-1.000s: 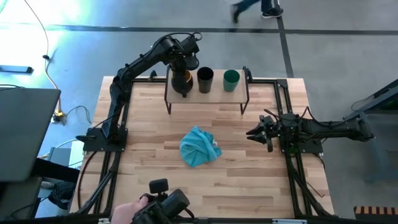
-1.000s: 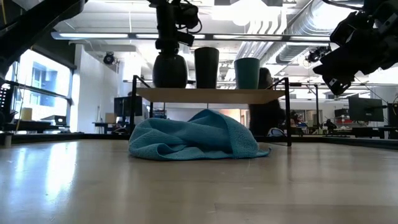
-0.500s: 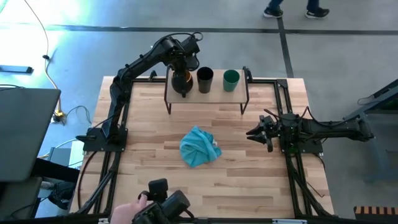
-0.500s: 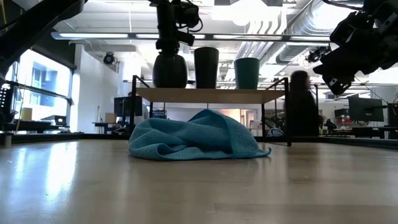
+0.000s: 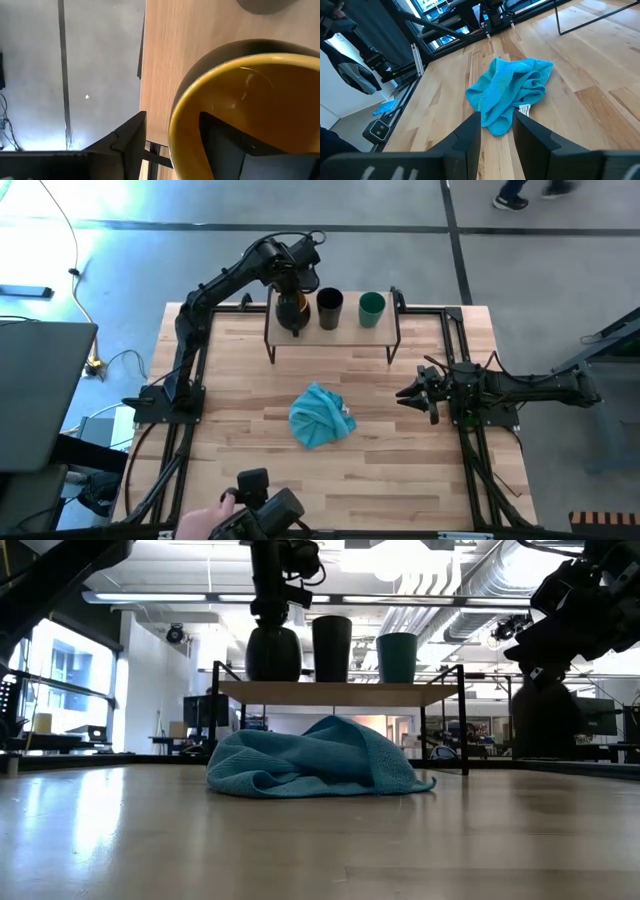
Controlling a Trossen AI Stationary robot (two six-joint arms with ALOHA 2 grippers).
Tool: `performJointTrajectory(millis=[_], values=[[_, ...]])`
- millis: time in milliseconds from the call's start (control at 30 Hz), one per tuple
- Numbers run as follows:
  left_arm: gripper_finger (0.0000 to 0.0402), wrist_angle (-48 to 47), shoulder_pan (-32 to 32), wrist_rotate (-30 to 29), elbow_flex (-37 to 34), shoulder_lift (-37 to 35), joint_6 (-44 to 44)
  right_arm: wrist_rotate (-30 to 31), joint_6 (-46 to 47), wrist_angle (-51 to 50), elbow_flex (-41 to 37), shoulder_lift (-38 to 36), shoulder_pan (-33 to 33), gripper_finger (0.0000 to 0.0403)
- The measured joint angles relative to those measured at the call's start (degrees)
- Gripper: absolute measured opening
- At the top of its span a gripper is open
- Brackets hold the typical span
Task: Stack small to large cups/mugs on shelf
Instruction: Put the black mug on the shelf, then return to Home Position
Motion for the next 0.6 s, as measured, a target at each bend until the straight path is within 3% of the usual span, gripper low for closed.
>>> performJointTrajectory(millis=[600], values=[[0.017, 2.0, -0.2, -0.3, 0.7, -8.0, 0.4, 0.4, -1.5, 0.1, 0.0, 0.0, 0.0, 0.0103]])
